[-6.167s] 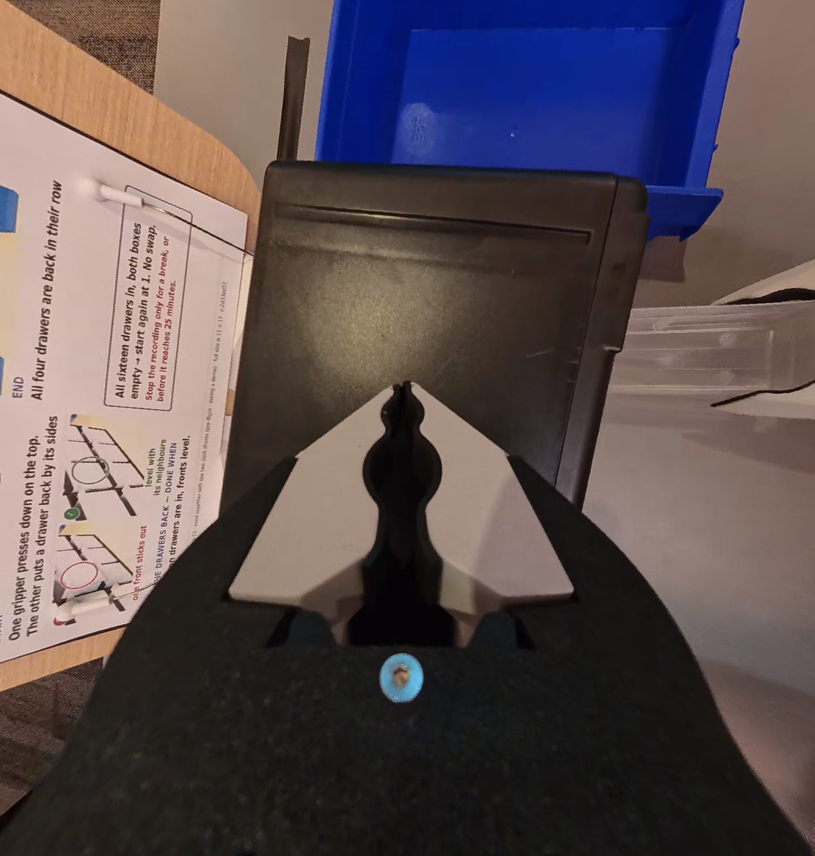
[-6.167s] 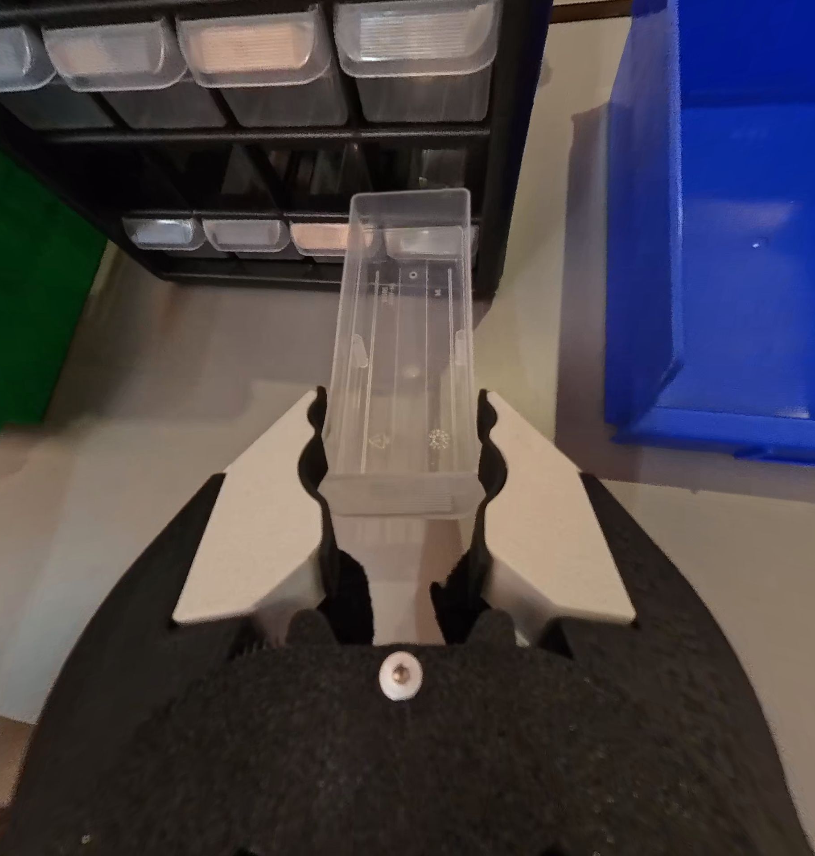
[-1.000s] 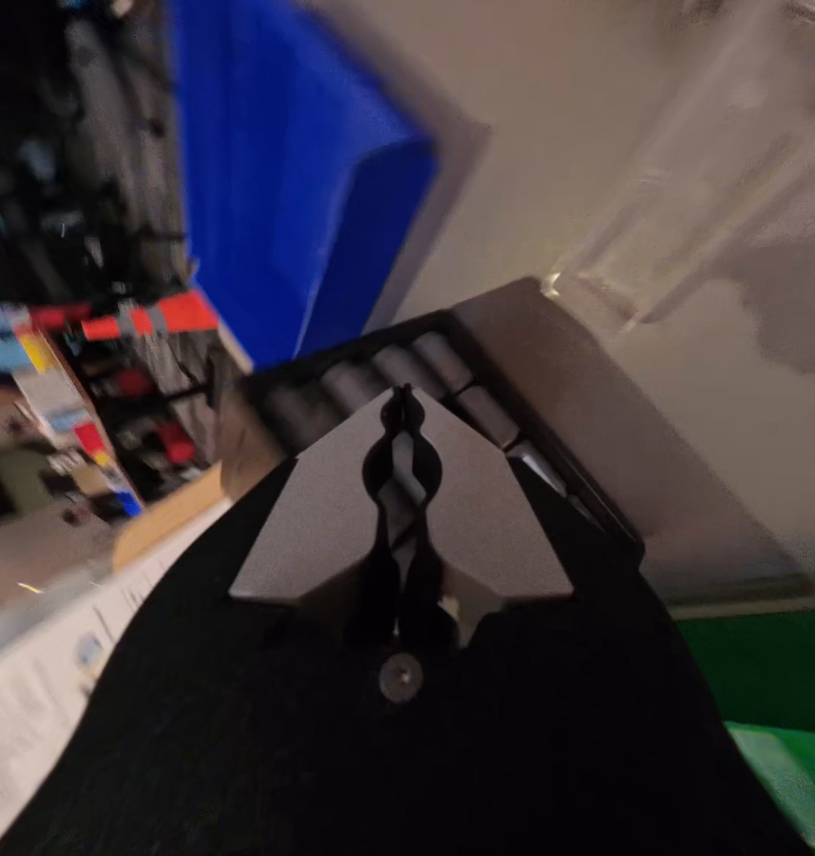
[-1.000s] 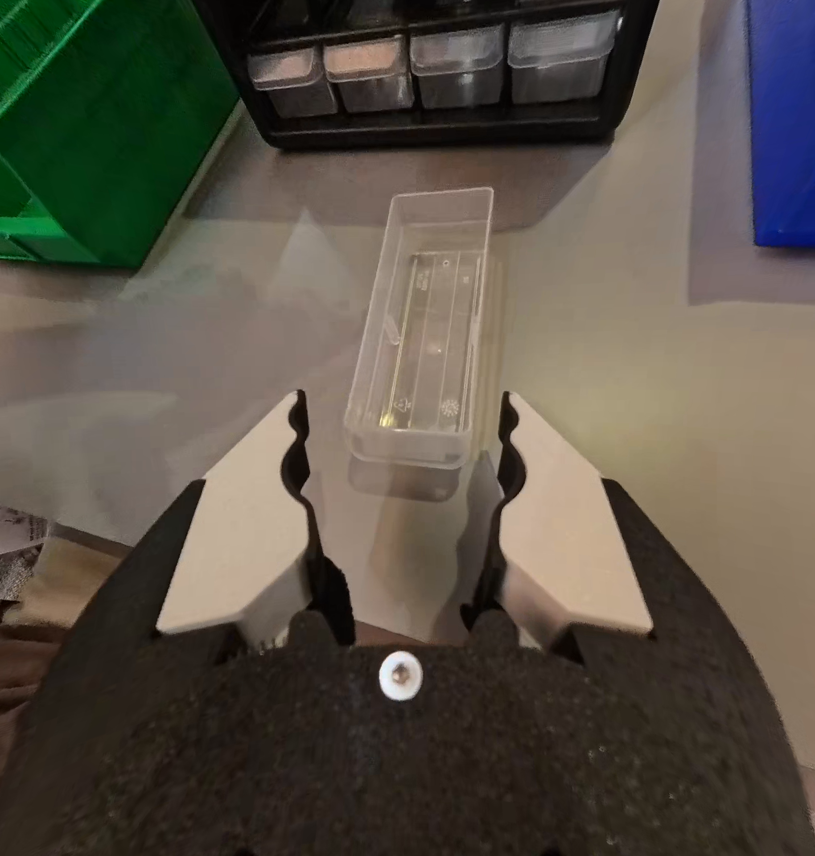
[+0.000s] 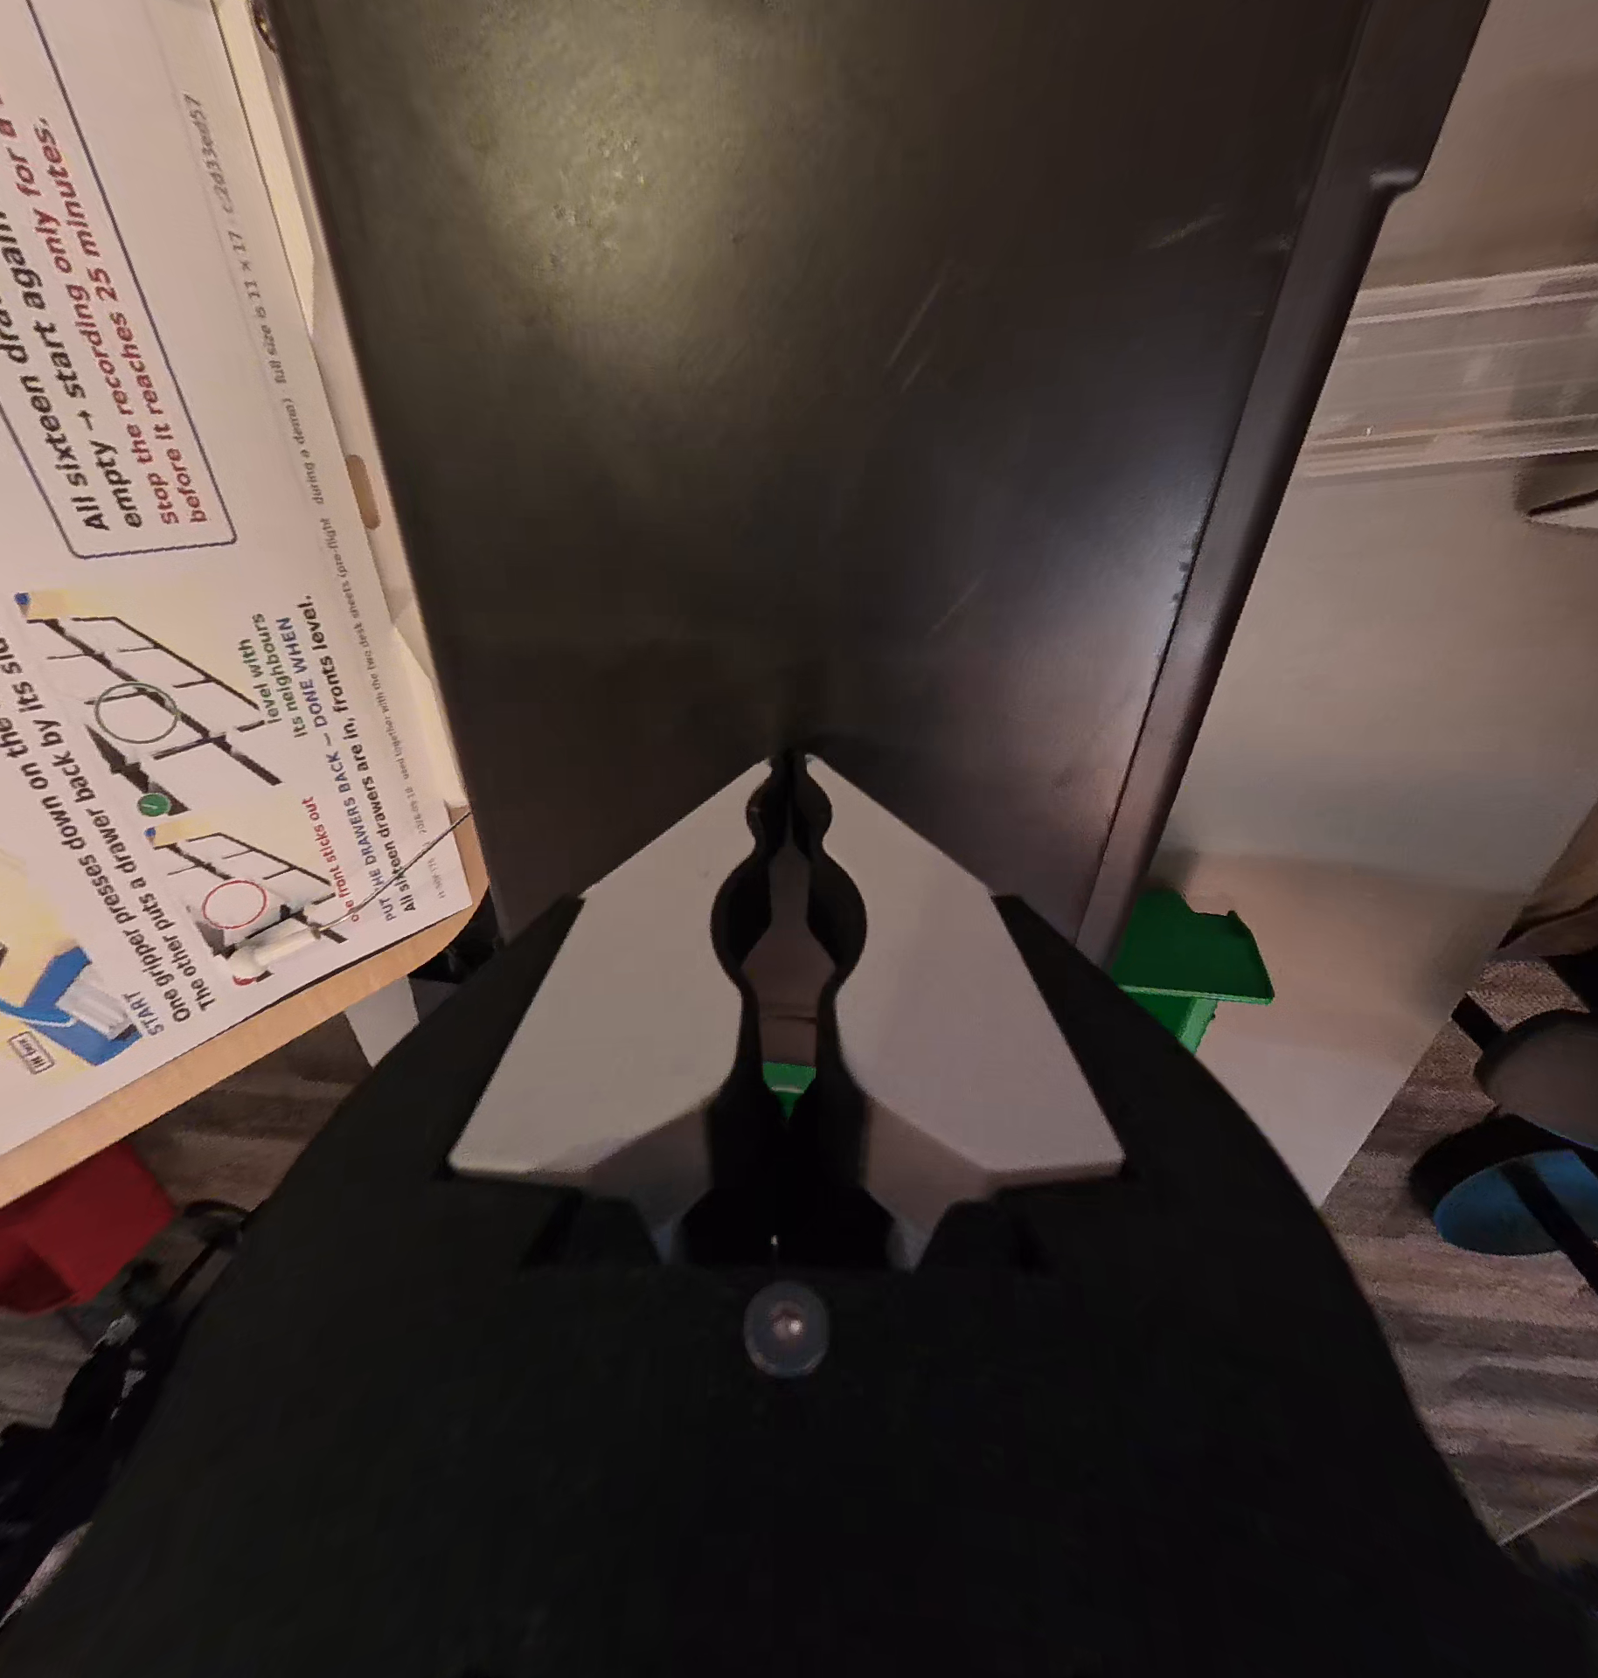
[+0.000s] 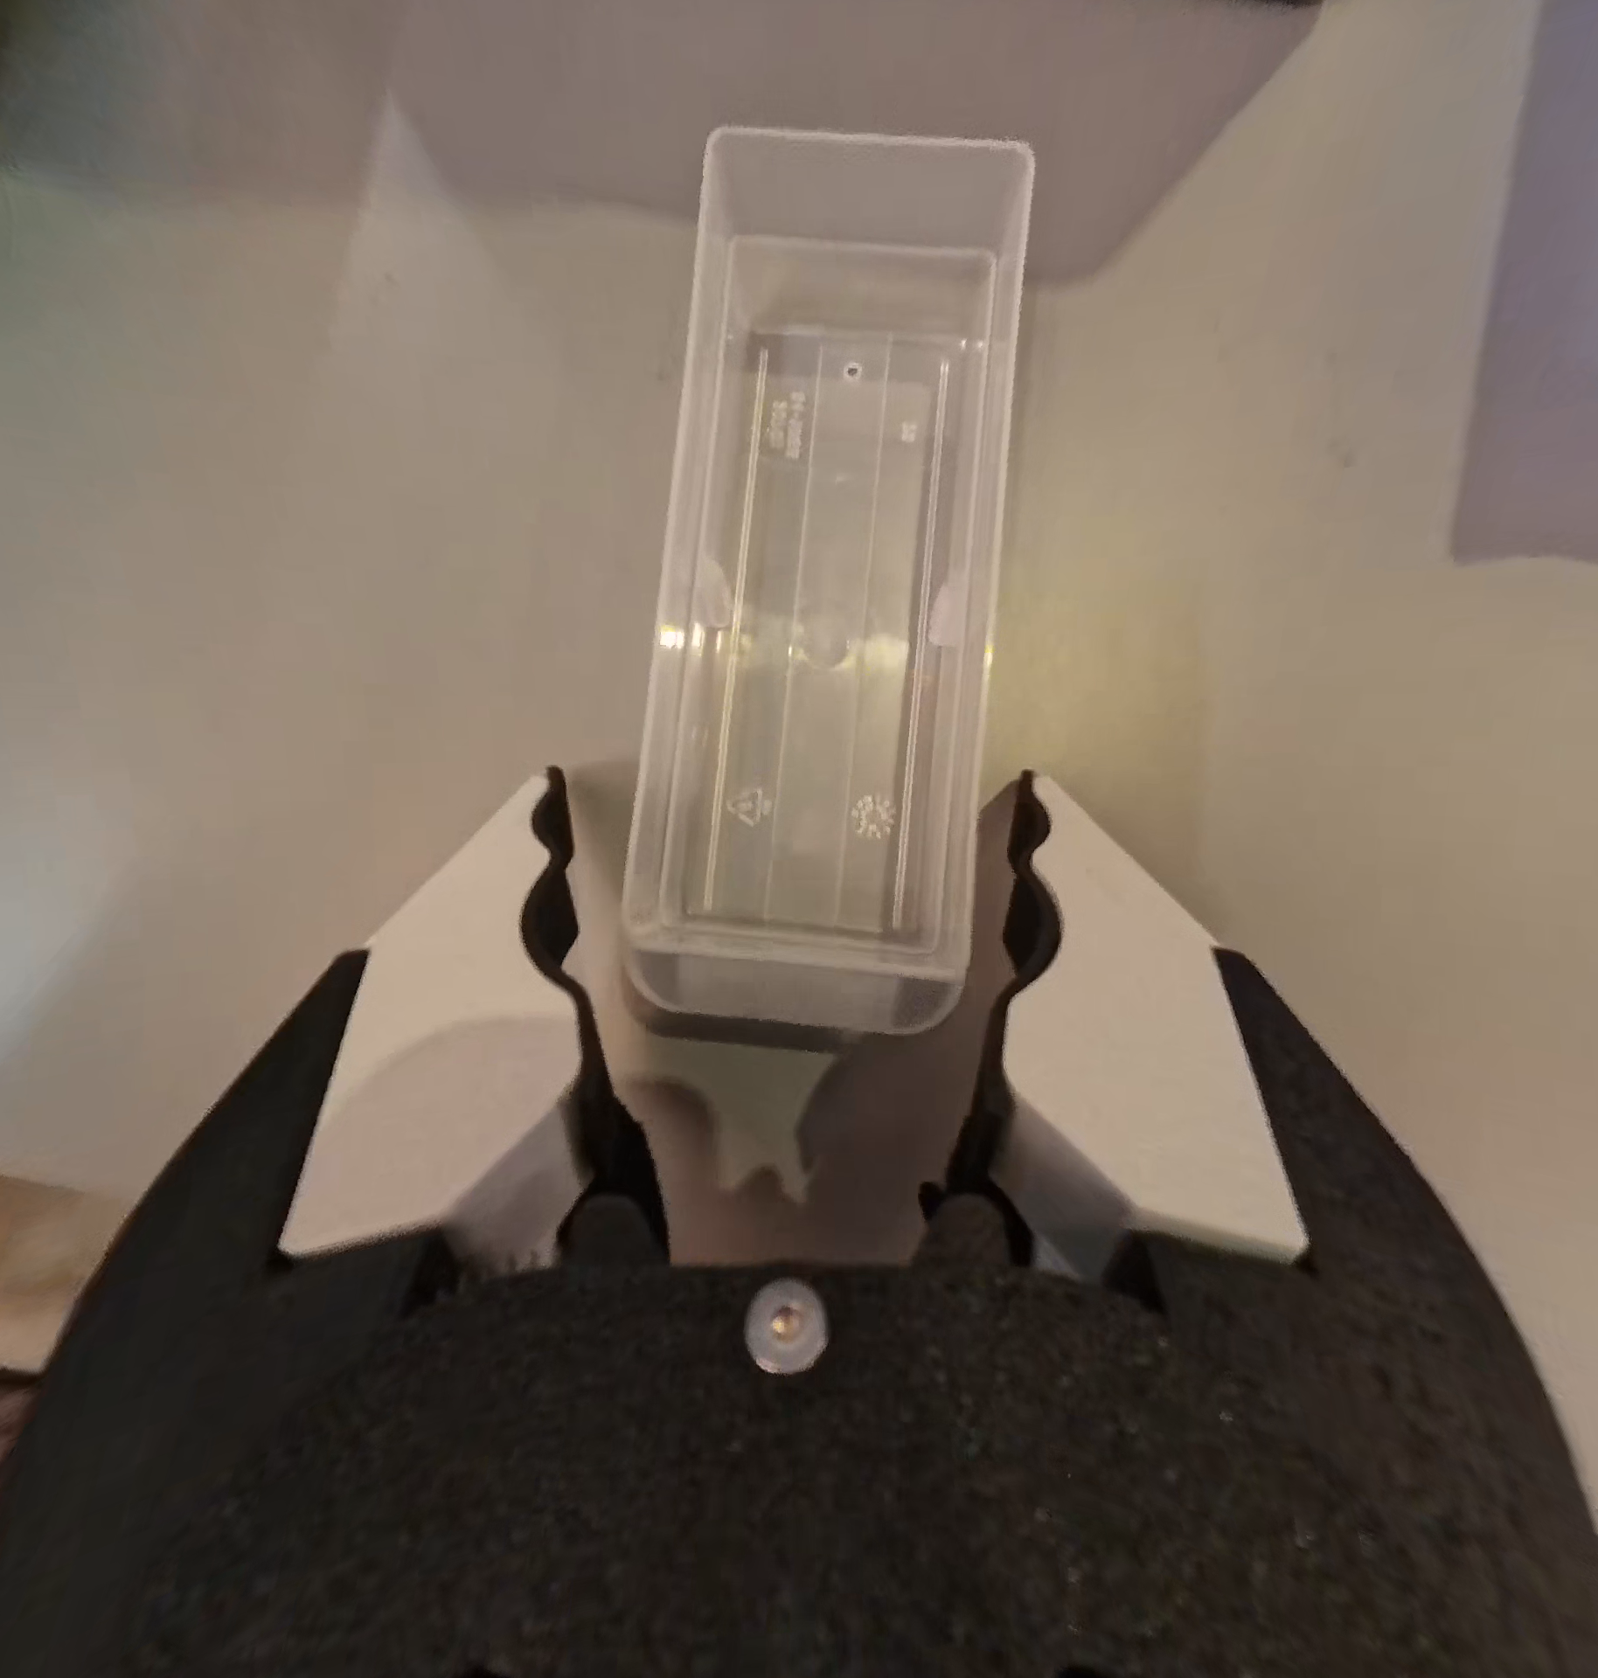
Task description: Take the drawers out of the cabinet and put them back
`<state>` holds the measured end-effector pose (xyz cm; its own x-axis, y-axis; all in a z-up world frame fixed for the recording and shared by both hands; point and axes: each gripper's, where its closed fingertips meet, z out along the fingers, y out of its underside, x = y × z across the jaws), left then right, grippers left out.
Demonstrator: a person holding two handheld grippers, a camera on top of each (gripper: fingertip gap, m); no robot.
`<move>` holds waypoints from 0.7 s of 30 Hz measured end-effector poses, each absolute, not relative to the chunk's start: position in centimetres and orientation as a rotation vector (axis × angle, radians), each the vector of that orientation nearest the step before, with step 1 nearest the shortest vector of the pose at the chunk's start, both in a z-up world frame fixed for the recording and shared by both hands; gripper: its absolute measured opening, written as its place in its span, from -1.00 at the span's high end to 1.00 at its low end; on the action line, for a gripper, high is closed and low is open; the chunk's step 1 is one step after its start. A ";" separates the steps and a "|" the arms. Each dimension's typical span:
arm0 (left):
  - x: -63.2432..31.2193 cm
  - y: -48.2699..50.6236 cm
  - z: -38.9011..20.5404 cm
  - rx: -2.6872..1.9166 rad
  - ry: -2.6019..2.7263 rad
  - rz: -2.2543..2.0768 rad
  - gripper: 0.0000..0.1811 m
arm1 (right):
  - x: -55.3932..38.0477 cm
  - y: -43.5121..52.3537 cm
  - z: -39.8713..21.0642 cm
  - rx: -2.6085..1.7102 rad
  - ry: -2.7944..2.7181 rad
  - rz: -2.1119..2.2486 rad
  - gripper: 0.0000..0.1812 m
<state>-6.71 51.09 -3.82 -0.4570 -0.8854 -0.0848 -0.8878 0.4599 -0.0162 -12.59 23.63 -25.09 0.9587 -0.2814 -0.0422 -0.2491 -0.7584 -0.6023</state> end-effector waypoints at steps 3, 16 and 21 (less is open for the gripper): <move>-6.7 51.1 -3.8 -1.609 2.608 0.069 1.00 | -11.8 23.8 -25.1 -2.501 0.377 -0.130 0.16; -6.6 51.1 -3.8 -1.636 2.569 0.004 1.00 | -10.0 26.7 -19.7 -2.446 0.467 -0.023 0.23; -6.6 51.1 -3.8 -1.651 2.557 0.012 1.00 | -9.1 29.9 -16.6 -2.442 0.389 -0.101 0.35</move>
<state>-6.60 51.07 -3.78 -0.4082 -0.9088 -0.0868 -0.9095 0.4130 -0.0468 -9.07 29.93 -16.56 0.9530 -0.3019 -0.0254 -0.2516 -0.7419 -0.6215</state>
